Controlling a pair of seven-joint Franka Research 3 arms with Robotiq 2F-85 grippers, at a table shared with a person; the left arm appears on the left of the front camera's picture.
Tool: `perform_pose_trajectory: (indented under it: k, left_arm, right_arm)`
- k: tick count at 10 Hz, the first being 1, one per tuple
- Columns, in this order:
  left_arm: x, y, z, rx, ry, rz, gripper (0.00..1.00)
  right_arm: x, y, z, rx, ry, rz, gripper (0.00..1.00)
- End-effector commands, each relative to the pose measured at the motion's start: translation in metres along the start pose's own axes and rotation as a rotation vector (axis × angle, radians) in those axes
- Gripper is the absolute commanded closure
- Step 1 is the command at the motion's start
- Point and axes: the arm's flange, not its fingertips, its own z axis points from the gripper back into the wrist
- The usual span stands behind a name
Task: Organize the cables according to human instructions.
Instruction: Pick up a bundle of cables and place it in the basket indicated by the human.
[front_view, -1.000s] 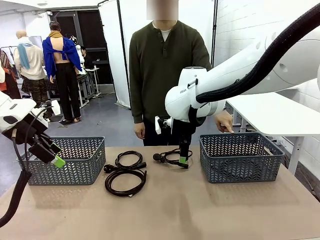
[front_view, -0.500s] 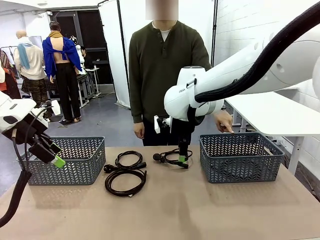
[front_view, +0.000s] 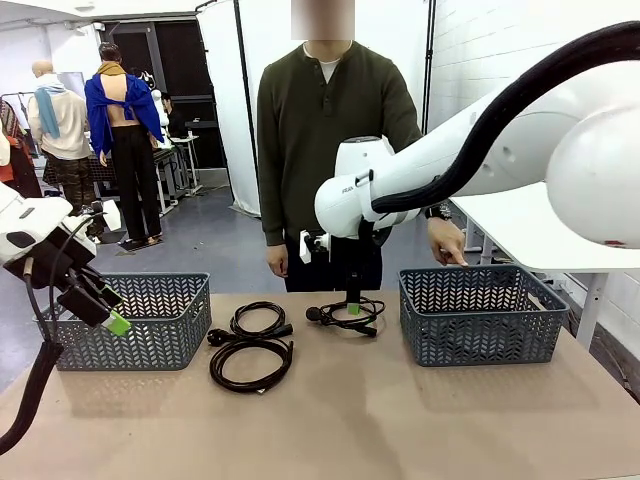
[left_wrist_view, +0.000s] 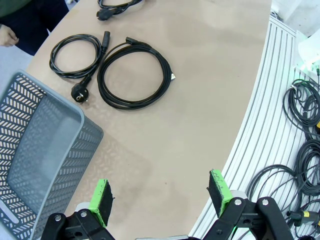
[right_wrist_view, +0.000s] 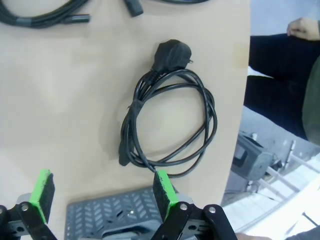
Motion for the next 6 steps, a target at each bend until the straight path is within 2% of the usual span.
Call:
perform_pose_trajectory:
  k: [1,4,6]
  left_arm:
    - [-0.001,0.001,0.000,-0.019,-0.012,0.000,0.00]
    - [-0.001,0.001,0.000,-0.019,-0.012,0.000,0.00]
    - [-0.001,0.001,0.000,-0.019,-0.012,0.000,0.00]
  right_arm:
    - [0.017,-0.014,-0.012,0.003,0.028,-0.072,0.00]
    - [0.023,-0.026,-0.035,-0.005,0.044,-0.113,0.00]
    - [0.023,-0.029,-0.046,0.007,0.050,-0.093,0.00]
